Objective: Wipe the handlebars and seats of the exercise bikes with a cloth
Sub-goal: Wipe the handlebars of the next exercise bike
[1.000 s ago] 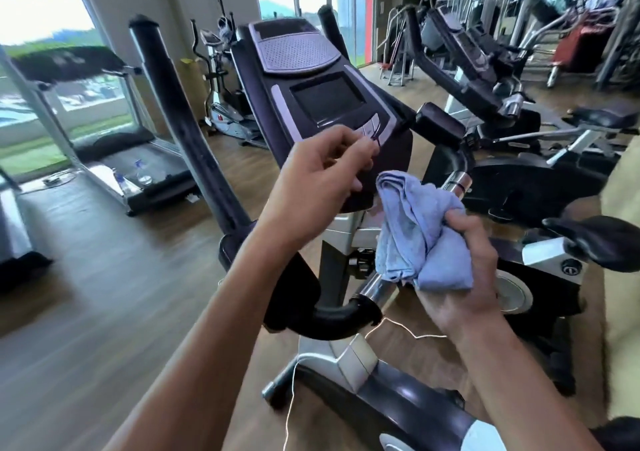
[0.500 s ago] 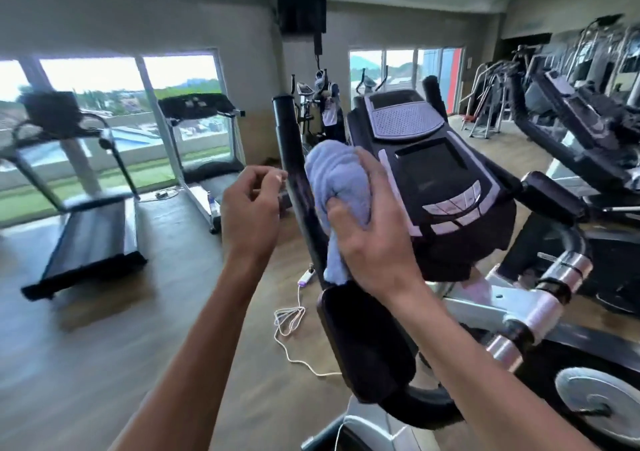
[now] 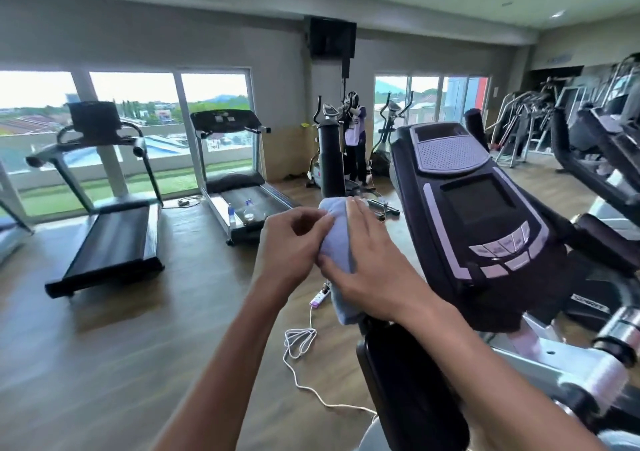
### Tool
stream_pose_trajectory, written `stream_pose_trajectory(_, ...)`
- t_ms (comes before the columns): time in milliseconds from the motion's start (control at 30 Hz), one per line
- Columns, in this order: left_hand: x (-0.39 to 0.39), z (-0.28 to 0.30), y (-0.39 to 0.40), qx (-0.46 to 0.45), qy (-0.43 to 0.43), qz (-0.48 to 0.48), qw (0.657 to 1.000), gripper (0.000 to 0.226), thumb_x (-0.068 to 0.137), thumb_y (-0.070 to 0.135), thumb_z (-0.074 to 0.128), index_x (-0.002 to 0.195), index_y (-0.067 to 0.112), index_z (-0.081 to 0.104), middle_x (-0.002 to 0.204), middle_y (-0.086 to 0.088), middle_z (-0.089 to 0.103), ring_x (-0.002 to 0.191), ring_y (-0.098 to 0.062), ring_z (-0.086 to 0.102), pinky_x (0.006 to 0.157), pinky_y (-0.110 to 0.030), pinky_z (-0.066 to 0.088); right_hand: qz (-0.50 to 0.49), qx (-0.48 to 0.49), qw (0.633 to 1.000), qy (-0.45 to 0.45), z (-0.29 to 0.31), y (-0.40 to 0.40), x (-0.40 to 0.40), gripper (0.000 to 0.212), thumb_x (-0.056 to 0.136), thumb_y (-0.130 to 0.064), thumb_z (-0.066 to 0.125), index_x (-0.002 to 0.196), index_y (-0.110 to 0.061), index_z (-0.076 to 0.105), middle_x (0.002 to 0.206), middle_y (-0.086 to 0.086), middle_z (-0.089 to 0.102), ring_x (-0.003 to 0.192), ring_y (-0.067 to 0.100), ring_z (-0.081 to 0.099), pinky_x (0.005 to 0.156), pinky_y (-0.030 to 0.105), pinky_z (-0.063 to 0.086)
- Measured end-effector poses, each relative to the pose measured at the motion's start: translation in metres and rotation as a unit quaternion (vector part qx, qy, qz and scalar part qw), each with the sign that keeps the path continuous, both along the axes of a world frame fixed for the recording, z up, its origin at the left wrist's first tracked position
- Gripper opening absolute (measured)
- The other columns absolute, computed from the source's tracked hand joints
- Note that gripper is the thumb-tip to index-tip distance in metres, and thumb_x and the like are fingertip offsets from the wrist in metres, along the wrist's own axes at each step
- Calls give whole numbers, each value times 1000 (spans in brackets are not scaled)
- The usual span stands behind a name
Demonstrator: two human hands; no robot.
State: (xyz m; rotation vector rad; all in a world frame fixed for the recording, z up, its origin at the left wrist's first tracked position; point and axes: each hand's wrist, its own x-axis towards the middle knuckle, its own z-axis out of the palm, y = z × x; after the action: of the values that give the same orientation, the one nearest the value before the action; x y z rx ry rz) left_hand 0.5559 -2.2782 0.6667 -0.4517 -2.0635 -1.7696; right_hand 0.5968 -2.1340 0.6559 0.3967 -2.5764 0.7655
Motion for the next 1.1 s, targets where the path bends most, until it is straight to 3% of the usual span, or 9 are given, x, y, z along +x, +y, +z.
stream_pose_trajectory(100,-3,9,-1,-18,2,-62,998,7,92,12,75,96,9,81,88,-5,79,77,-4,69,69,-17,52,-37,63,994,84,-5,-1,-5,101,90,-70,34,163,-7,3,171,11,-1,158,18,-8,129,37,7)
stream_pose_trajectory(267,-28,21,-14,-150,28,-17,988,4,87,35,81,84,35,79,86,1,62,62,-2,49,62,-20,41,-62,114,978,165,-10,-7,-16,85,95,-56,34,157,2,27,165,18,24,157,27,10,128,41,14)
stream_pose_trajectory(400,-46,38,-17,-23,7,22,999,10,100,17,63,99,19,73,96,-2,71,76,-15,64,62,-26,56,-96,84,975,183,-4,-22,-42,80,96,-49,39,152,9,34,155,27,38,148,38,31,126,44,23)
stream_pose_trajectory(567,-76,84,-8,-40,79,25,996,28,104,21,58,130,16,67,111,8,68,99,-22,73,91,-42,60,-173,113,948,242,24,-46,-83,80,102,-44,41,153,14,23,156,36,29,149,44,26,124,51,23)
stream_pose_trajectory(633,-81,100,-6,-44,86,-4,995,33,105,23,58,136,14,65,115,7,68,98,-17,73,91,-38,60,-173,100,946,254,22,-46,-84,82,101,-46,38,154,13,20,157,34,27,150,43,25,125,49,22)
stream_pose_trajectory(733,-88,111,0,-65,80,-35,994,29,104,25,58,128,12,69,114,7,72,84,-5,73,81,-26,62,-134,48,964,227,1,-39,-64,83,100,-45,48,154,11,20,157,31,29,149,41,28,123,49,30)
stream_pose_trajectory(867,-97,102,9,-13,70,-34,997,20,99,4,64,115,7,76,100,-1,78,98,-22,76,89,-44,62,-120,44,967,219,-13,-32,-53,82,98,-47,44,151,13,28,153,31,39,143,43,38,117,49,36)
stream_pose_trajectory(1033,-98,101,15,-50,116,19,992,22,97,5,67,115,10,77,99,9,74,74,15,65,71,-8,53,-141,-67,959,235,29,-42,-94,84,98,-41,59,153,11,23,152,30,34,144,39,34,122,45,30)
stream_pose_trajectory(1100,-103,100,13,-49,120,19,991,22,97,7,67,115,12,78,98,11,74,73,16,65,69,-6,51,-138,-87,956,243,32,-41,-97,83,97,-42,57,153,9,24,152,28,35,143,37,36,121,42,31)
